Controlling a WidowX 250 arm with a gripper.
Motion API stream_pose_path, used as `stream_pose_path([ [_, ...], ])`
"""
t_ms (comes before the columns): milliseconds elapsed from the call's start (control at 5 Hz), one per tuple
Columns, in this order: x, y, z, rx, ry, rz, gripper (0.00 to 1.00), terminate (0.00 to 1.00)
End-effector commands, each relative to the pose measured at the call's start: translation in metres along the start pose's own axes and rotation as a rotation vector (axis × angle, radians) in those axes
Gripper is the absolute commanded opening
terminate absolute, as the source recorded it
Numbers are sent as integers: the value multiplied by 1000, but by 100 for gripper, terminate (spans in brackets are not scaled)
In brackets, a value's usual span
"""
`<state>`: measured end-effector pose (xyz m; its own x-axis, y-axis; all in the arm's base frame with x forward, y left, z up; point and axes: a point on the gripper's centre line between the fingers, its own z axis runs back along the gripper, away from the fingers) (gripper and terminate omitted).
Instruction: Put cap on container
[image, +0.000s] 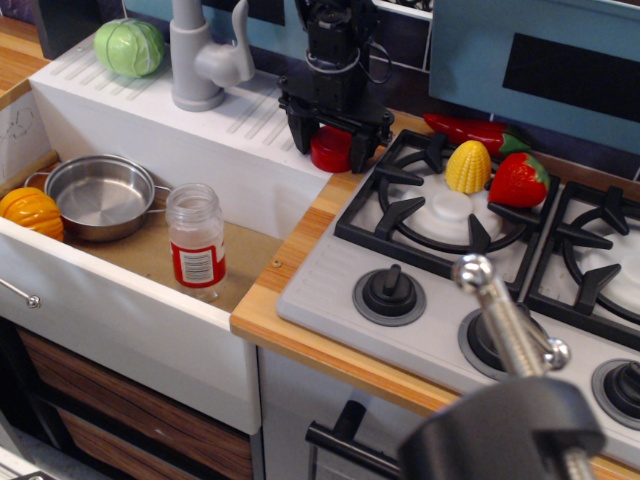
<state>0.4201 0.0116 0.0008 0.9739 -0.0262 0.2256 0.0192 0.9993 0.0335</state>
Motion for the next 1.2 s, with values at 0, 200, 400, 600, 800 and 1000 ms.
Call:
stream_pose_path([
  [0, 14, 37, 72, -37, 96, -70, 0, 0],
  [200, 0, 51, 78, -53, 106, -136, 0, 0],
  [400, -18, 77, 81, -88, 117, -216, 0, 0],
  [600, -34, 89, 81, -140, 101, -229, 0, 0],
  [800, -51, 91, 86, -138, 129, -248, 0, 0],
  [1000, -66, 94, 86, -117, 134, -272, 0, 0],
])
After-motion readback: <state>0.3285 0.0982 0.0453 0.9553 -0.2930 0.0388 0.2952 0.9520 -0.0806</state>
